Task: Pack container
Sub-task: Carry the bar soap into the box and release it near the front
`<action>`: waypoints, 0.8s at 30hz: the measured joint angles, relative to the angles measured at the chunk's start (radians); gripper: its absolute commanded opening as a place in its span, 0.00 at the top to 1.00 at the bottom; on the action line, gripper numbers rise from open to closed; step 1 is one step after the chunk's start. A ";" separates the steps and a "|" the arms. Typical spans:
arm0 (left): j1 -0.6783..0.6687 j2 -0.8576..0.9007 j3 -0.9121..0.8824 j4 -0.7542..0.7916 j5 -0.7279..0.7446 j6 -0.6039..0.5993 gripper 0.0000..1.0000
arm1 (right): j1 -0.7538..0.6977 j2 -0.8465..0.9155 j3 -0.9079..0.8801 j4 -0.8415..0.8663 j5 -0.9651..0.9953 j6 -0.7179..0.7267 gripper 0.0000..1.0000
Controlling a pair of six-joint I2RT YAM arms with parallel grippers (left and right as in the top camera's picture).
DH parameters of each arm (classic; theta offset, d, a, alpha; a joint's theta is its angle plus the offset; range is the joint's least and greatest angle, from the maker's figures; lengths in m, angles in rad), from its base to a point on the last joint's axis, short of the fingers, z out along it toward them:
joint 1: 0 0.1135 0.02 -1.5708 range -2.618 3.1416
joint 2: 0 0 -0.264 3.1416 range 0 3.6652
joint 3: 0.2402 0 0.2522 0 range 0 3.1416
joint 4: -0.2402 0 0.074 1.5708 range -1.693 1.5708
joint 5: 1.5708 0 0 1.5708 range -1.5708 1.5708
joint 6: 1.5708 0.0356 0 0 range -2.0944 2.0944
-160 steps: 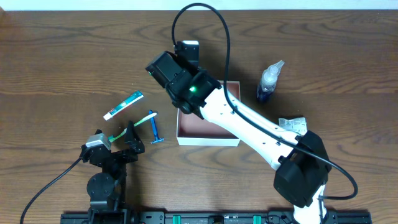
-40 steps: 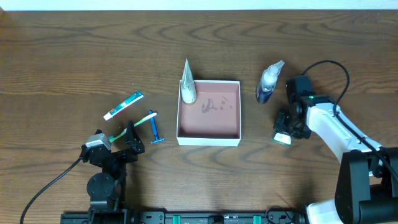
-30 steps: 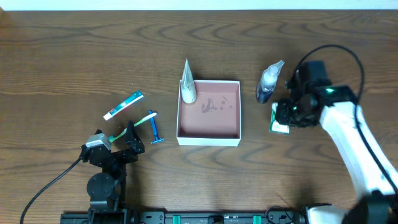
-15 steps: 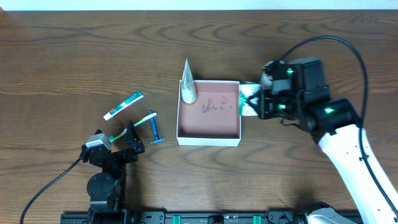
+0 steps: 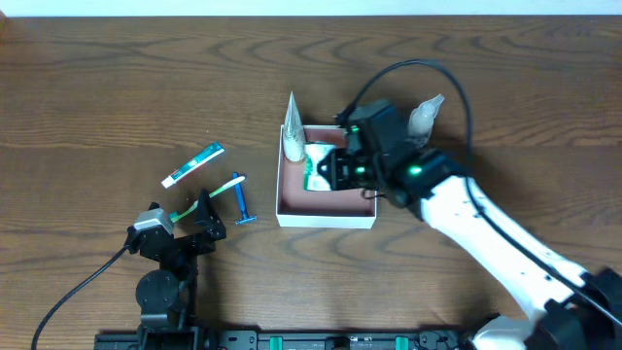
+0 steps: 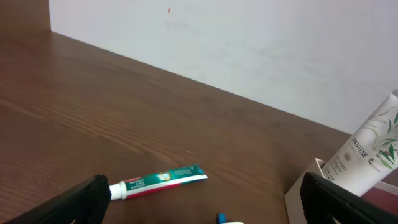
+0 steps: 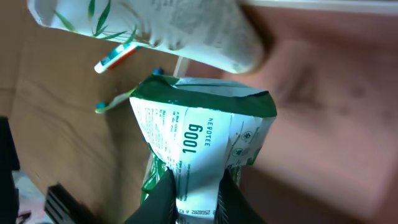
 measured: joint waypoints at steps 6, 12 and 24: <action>0.000 0.000 0.000 0.000 0.000 0.000 0.02 | 0.051 0.071 0.000 0.060 0.025 0.090 0.84; 0.000 0.000 0.000 0.000 0.000 0.000 0.02 | 0.066 0.144 0.000 0.090 0.040 0.127 0.83; 0.000 0.000 0.000 0.000 0.000 0.000 0.02 | 0.073 0.203 0.000 0.105 0.052 0.146 0.81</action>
